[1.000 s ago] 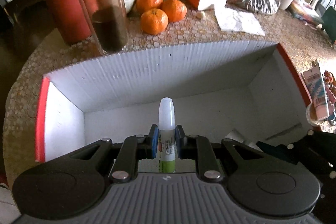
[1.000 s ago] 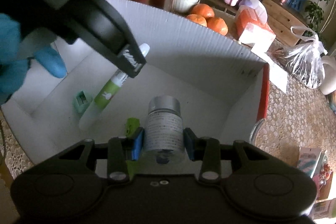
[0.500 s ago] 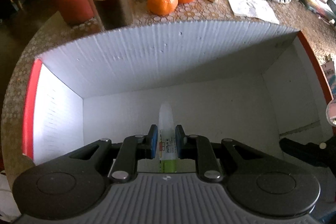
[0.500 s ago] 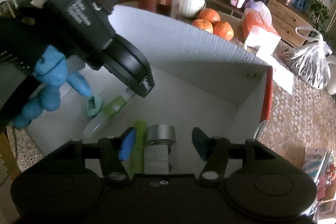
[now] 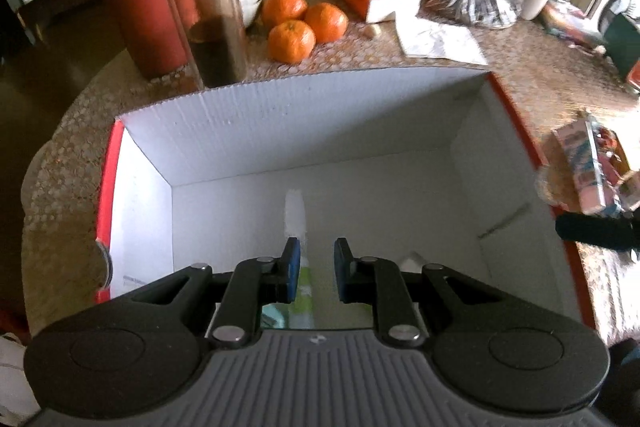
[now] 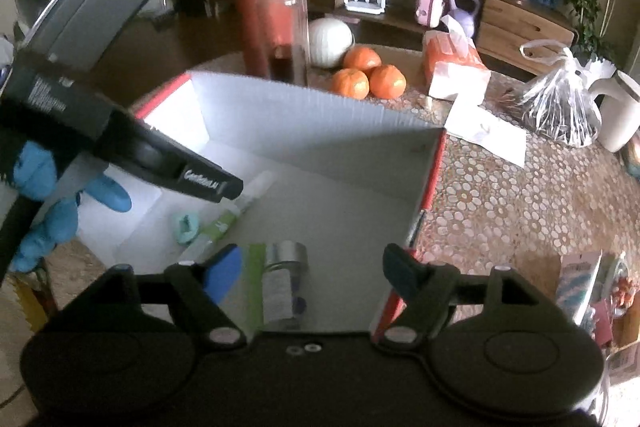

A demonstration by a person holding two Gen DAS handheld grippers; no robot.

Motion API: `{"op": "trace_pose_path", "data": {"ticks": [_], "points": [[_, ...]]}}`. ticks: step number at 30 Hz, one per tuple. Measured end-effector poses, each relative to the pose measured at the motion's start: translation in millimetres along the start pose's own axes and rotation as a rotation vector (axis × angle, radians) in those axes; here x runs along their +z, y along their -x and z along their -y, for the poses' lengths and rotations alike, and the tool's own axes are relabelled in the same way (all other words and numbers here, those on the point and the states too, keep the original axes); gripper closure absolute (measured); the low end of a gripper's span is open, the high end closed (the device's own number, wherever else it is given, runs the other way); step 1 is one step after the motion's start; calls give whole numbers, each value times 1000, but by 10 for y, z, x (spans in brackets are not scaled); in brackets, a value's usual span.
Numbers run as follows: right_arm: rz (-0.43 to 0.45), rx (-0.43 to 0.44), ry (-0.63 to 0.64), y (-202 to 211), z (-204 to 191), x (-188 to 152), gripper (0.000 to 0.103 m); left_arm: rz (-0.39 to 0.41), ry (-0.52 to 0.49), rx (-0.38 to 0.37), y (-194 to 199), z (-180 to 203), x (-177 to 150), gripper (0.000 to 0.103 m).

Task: Organize rigid objects
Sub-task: 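Lower both items into the box and open both tools, then move both tools back toward the remaining items on the table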

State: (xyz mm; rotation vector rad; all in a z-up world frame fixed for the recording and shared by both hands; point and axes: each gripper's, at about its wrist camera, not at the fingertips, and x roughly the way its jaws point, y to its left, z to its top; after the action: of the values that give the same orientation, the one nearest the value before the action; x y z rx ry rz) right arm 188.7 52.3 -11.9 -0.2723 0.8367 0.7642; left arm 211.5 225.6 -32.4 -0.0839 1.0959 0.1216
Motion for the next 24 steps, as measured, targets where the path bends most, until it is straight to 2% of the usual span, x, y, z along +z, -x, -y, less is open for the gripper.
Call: {"op": "trace_pose_path", "data": {"ticks": [2,12,24], "points": [[19,6,-7,105,13,-23,20,16,-13,3,107,65,-45,86],[93,52,-58,591,207,-217,15,113,-72,-15,582,439,-256,86],[143,39,-216,1010,679,-702,10,142,-89,-64,817,853,-497,86]]}}
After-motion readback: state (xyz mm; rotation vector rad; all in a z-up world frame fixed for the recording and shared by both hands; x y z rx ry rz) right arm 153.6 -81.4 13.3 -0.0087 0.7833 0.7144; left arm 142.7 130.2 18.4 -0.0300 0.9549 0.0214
